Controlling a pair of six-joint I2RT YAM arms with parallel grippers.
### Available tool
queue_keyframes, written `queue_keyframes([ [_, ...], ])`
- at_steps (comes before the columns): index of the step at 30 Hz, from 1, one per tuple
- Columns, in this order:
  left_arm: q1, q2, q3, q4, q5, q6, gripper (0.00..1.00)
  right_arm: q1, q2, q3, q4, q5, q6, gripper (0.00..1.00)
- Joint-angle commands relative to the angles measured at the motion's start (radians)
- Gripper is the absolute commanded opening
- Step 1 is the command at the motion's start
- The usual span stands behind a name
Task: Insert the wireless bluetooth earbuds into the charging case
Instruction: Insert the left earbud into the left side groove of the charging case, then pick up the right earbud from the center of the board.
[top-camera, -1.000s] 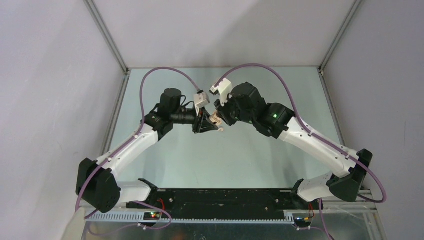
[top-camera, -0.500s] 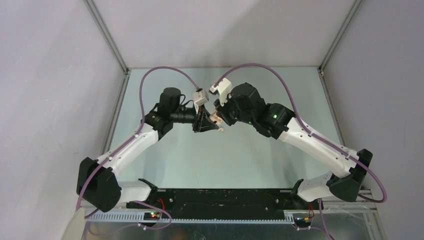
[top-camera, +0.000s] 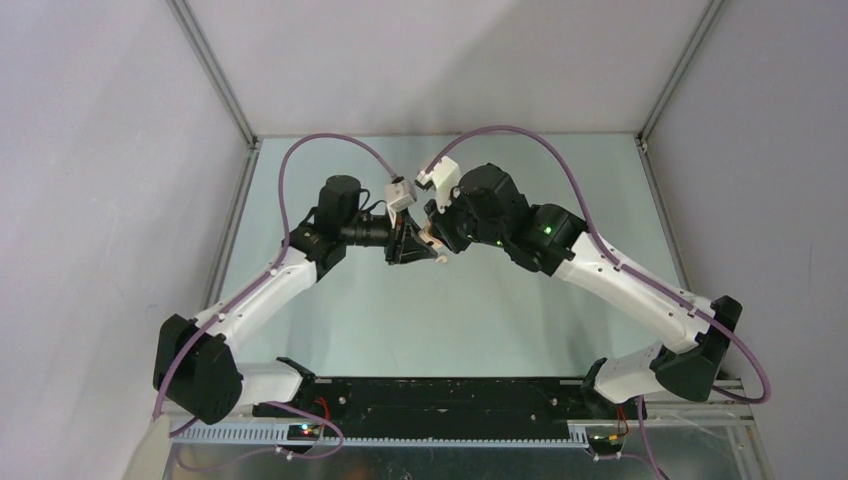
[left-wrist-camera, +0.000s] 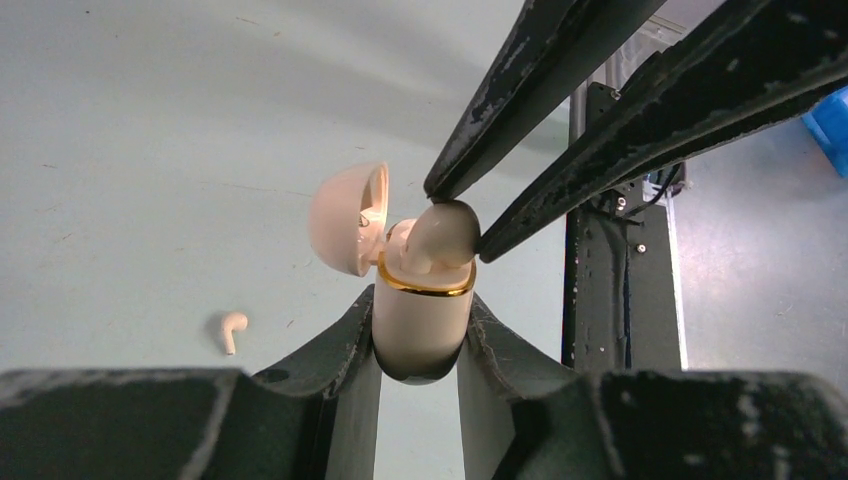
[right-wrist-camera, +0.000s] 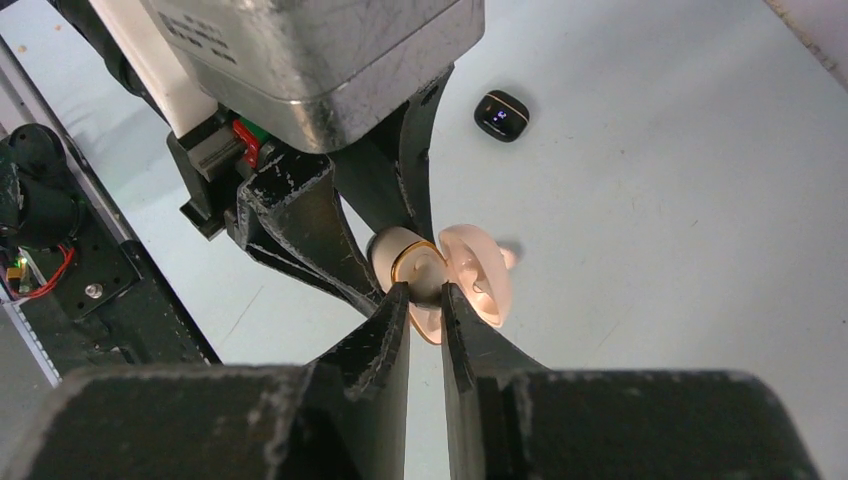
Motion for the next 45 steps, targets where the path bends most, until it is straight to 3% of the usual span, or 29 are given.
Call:
queue_keyframes([
  [1,0.006,-0.017,-0.001,0.067,-0.013,-0.001,0.01,0.018,0.017,0.057,0.006,-0.071,0.038,0.19],
  [3,0.006,-0.021,-0.005,0.066,-0.015,0.007,0.01,0.018,0.019,0.059,0.005,-0.071,0.036,0.21],
  [8,0.006,-0.03,-0.012,0.063,-0.013,0.028,0.01,0.017,0.005,0.078,-0.004,-0.064,0.015,0.45],
  [11,0.005,-0.037,-0.012,0.055,-0.009,0.041,0.01,0.013,-0.022,0.097,-0.018,-0.061,-0.012,0.52],
  [22,0.015,-0.116,0.0,-0.049,-0.001,0.169,0.01,-0.086,-0.171,0.07,-0.019,-0.141,-0.104,0.54],
  [29,0.064,-0.195,0.016,-0.081,-0.025,0.196,0.01,-0.298,-0.23,-0.052,0.081,-0.29,-0.151,0.59],
  [35,0.122,-0.27,0.013,-0.078,-0.025,0.188,0.01,-0.447,-0.118,-0.098,0.119,-0.423,-0.105,0.6],
  [45,0.274,-0.355,0.028,-0.046,0.034,0.13,0.01,-0.484,0.053,-0.09,0.106,-0.449,-0.105,0.61],
])
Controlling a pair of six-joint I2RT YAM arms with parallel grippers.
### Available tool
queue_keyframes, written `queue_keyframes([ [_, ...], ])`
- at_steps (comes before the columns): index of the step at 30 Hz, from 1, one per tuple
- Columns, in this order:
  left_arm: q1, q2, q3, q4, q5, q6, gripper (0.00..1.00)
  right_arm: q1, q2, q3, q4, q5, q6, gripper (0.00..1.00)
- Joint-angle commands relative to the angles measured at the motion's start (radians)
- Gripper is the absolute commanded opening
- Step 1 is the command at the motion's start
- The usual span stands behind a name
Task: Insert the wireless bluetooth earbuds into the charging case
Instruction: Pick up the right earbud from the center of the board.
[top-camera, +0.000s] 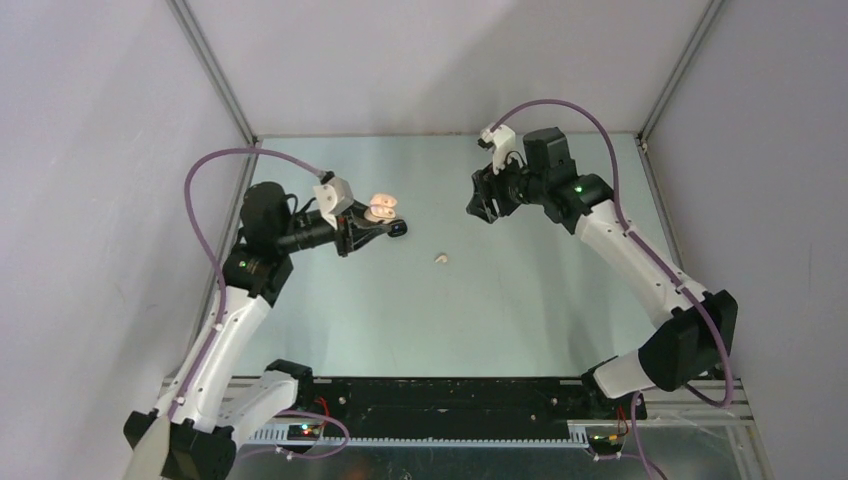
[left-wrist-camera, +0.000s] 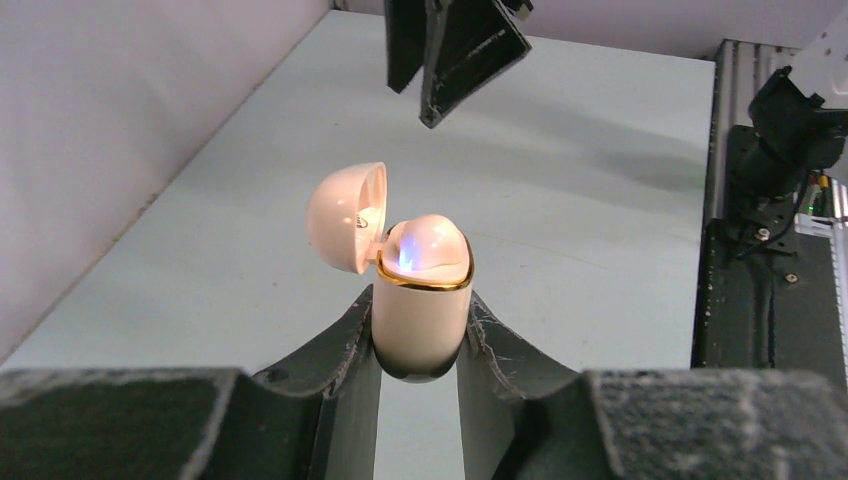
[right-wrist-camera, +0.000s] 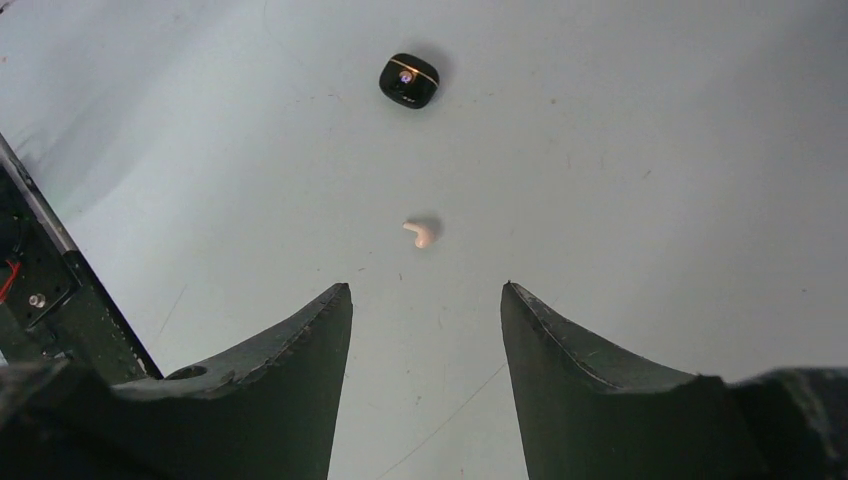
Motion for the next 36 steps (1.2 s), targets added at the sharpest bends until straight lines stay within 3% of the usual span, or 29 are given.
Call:
queue_keyframes([
  [1,0.071,-0.025,0.056,0.016,0.06,-0.028,0.01,-0.011,0.024,0.012,0.029,-0.028,-0.032,0.61],
  [10,0.149,-0.055,0.058,-0.009,0.104,-0.047,0.0,-0.02,0.239,0.158,-0.068,-0.087,-0.062,0.61],
  [21,0.151,-0.136,-0.098,0.068,0.217,-0.028,0.0,-0.023,0.364,0.088,-0.049,-0.144,0.017,0.61],
  [27,0.152,-0.122,-0.146,0.126,0.358,-0.016,0.08,-0.012,0.45,0.099,-0.051,-0.173,0.048,0.61],
  [36,0.149,-0.109,-0.186,0.166,0.391,-0.032,0.11,0.022,0.532,0.121,-0.057,-0.132,0.047,0.61],
])
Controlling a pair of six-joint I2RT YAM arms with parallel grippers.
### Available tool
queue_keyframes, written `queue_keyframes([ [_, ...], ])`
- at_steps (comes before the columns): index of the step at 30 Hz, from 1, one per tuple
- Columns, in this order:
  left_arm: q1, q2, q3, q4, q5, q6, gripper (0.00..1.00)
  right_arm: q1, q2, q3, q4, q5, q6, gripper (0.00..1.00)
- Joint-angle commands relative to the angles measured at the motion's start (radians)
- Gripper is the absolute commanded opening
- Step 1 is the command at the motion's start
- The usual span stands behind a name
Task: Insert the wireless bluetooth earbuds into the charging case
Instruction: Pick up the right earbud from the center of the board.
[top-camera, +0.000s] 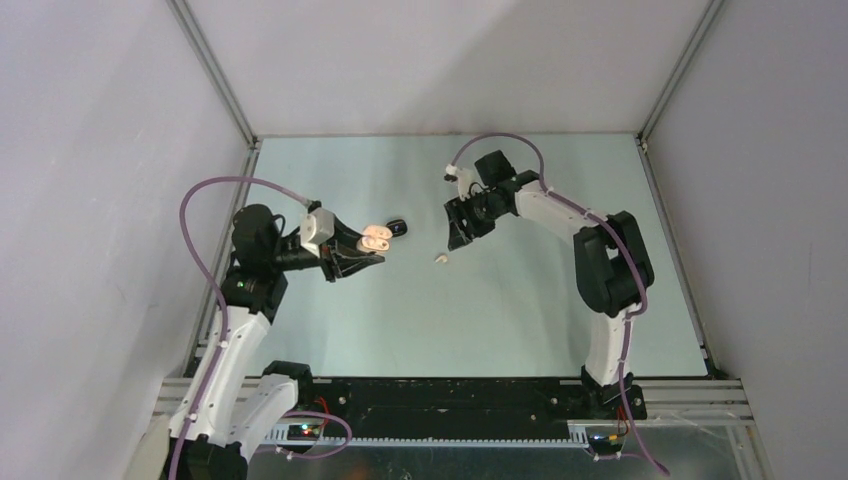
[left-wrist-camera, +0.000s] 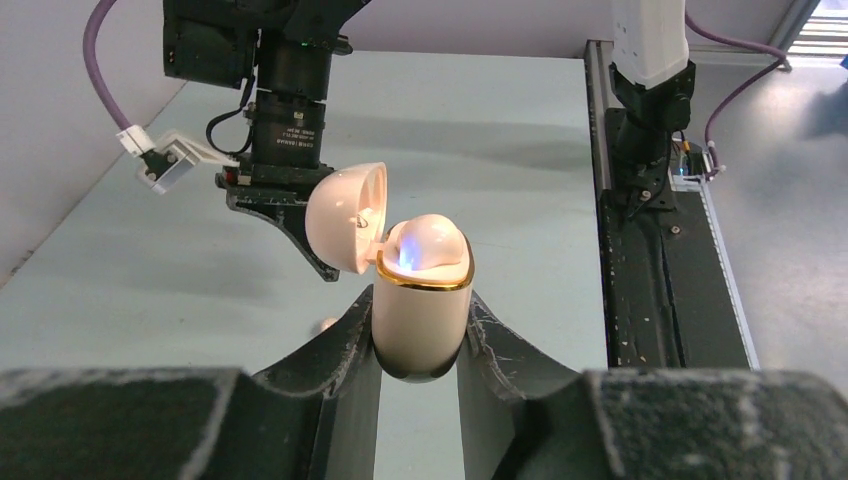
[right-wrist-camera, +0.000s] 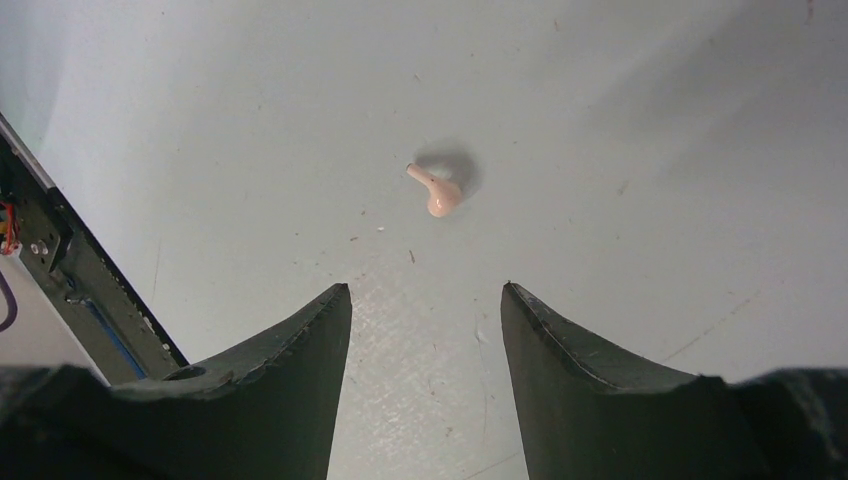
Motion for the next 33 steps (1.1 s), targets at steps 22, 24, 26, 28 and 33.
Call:
queue_keyframes([
  [22,-0.035,0.045,-0.018,0.072,0.036,-0.014,0.11,-0.001,0.232,0.184,-0.043,-0.095,0.083,0.64],
  [24,-0.037,0.046,-0.018,0.072,0.028,-0.01,0.11,-0.018,0.295,0.268,-0.085,-0.131,0.112,0.64],
  [26,-0.036,0.043,-0.016,0.058,0.022,0.01,0.11,-0.027,0.349,0.352,-0.121,-0.147,0.121,0.64],
  [28,-0.036,0.037,-0.015,0.049,0.015,0.02,0.11,-0.032,0.384,0.366,-0.131,-0.166,0.126,0.64],
  [33,-0.037,0.054,-0.014,0.053,0.013,0.021,0.11,-0.034,0.42,0.358,-0.137,-0.22,0.126,0.64],
])
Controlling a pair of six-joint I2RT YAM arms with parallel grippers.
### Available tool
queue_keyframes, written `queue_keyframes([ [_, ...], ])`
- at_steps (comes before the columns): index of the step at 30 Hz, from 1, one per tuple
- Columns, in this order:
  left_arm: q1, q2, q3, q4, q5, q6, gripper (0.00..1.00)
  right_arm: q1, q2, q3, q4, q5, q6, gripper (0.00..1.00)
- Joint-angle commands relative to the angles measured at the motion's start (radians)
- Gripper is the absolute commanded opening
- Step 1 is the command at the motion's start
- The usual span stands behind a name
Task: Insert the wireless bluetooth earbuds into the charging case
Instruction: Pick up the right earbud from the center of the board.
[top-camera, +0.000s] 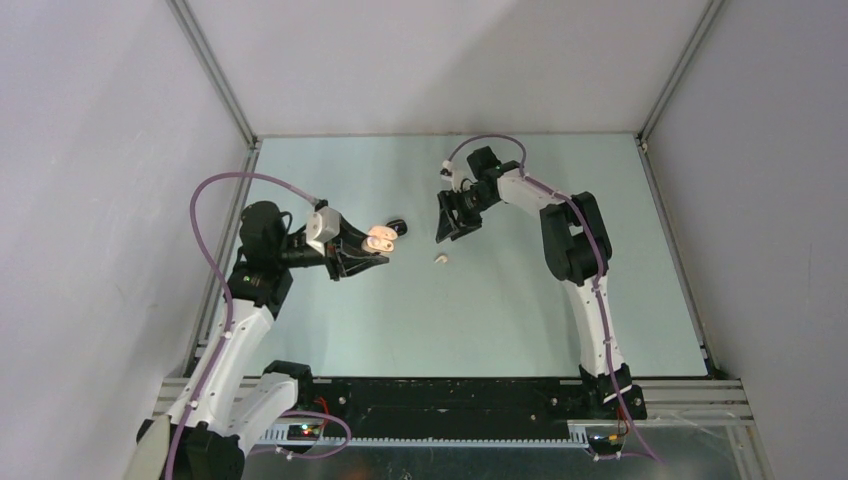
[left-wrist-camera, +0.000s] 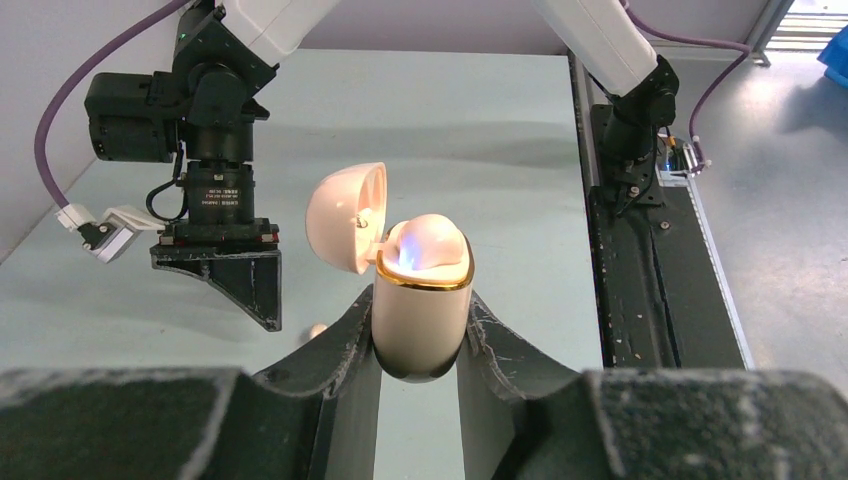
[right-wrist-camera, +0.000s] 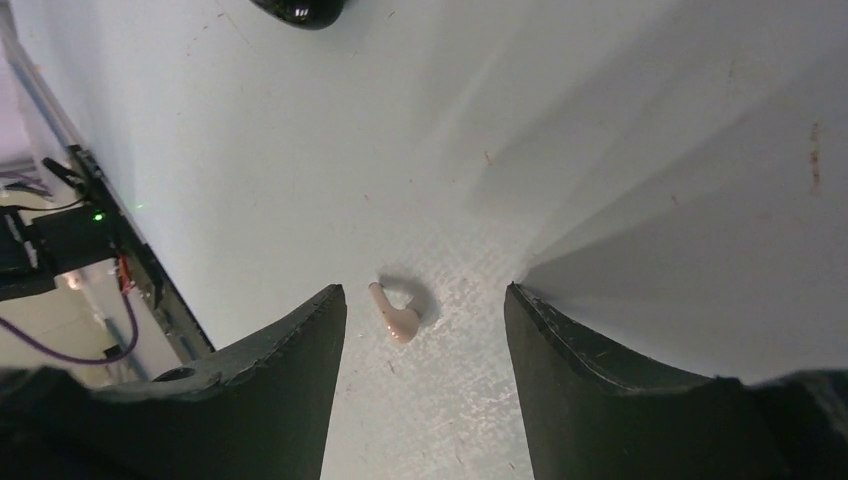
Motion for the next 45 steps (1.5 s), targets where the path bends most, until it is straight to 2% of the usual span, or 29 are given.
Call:
queue_keyframes([
  [1,-0.007,0.011,0.003,0.009,-0.007,0.02,0.11,0.006,0.046,0.024,-0.062,-0.079,0.014,0.63],
  [16,-0.011,-0.008,0.003,0.009,-0.015,0.021,0.11,0.054,-0.01,-0.075,-0.13,-0.144,-0.065,0.58],
  [26,-0.011,-0.018,0.002,0.008,-0.017,0.019,0.11,0.132,-0.071,-0.109,-0.198,-0.072,-0.14,0.57],
  [31,-0.011,-0.016,0.002,0.01,-0.016,0.019,0.11,0.157,-0.153,-0.166,-0.165,0.094,-0.194,0.57],
  [39,-0.014,-0.017,0.001,0.015,-0.02,0.017,0.11,0.233,-0.441,-0.357,0.0,0.46,-0.355,0.56],
  [45,-0.02,-0.015,0.003,0.012,-0.019,0.017,0.11,0.321,-0.489,-0.387,0.107,0.608,-0.376,0.57],
])
